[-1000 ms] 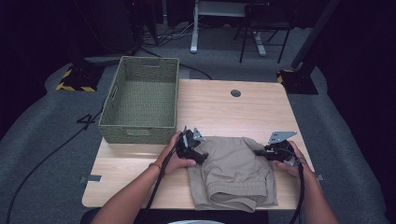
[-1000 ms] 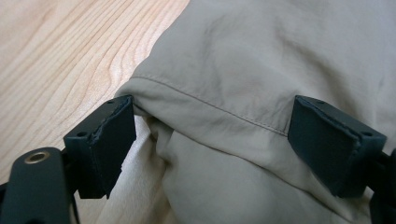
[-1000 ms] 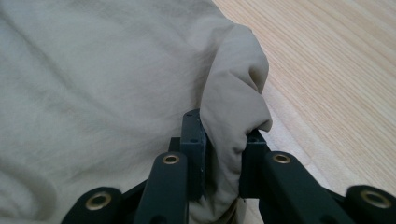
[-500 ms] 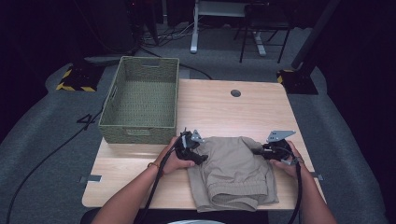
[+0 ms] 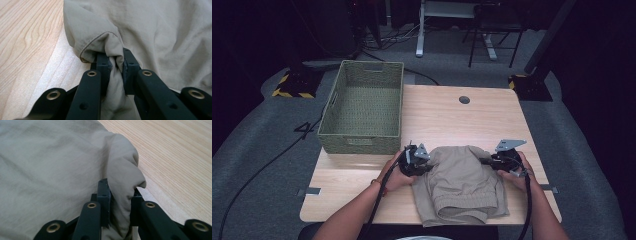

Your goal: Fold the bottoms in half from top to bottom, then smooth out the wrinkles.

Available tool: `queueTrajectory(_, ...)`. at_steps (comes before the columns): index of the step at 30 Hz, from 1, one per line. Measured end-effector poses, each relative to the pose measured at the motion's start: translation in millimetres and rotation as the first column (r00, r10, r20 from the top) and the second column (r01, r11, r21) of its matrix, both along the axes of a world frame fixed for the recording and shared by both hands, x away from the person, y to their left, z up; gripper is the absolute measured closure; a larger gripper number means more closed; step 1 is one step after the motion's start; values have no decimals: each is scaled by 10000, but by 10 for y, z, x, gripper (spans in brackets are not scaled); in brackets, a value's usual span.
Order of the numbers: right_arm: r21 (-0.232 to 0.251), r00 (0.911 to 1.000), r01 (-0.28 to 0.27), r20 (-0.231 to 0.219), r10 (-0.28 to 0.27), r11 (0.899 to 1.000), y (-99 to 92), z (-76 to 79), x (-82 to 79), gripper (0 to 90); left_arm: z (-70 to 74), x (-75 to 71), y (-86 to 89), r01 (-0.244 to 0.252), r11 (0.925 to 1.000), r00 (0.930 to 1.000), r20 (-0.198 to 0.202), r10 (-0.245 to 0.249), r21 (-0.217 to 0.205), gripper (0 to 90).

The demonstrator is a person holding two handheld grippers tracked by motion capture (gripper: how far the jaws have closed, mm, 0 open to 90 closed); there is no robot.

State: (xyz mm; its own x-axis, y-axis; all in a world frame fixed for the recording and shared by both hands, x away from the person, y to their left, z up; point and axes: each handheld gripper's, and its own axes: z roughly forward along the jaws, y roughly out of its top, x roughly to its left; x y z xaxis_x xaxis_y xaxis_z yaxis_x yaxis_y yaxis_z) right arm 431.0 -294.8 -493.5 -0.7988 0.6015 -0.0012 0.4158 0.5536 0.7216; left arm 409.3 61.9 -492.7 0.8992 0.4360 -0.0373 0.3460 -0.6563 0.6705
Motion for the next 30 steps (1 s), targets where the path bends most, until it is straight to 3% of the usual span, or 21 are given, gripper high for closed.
queueTrajectory(5, 8, 9999, 101, 45, -101, 9999, 17, -1, -3, 786, 8, 10, -4, -293, 9995, 9993, 241, 289, 153, 808)
queueTrajectory(10, -85, 9990, 274, 344, -271, 9996, 21, 27, 30, 793, 34, 26, -35, -550, 9978, 9946, 899, 514, 376, 817)
queueTrajectory(13, 10, 9980, 361, 515, -361, 9993, -5, 102, 40, 793, 83, 42, -36, -606, 9976, 9926, 1074, 567, 333, 817)
queueTrajectory(16, 177, 9970, 409, 650, -420, 9990, -29, 178, 68, 793, 156, 49, -29, -661, 9973, 9882, 1409, 609, 326, 816)
queueTrajectory(20, 168, 9943, 360, 1001, -375, 9992, -28, 325, 104, 793, 280, 69, -1, -935, 9956, 9795, 1782, 935, -85, 813)
queueTrajectory(26, 90, 9868, 370, 1574, -380, 9993, -6, 558, 153, 794, 438, 102, -15, -1140, 9934, 9684, 2218, 1140, -129, 804)
queueTrajectory(30, 58, 9800, 544, 1914, -545, 9985, 22, 615, 173, 794, 484, 112, -69, -1300, 9915, 9589, 2544, 1256, 8, 803)
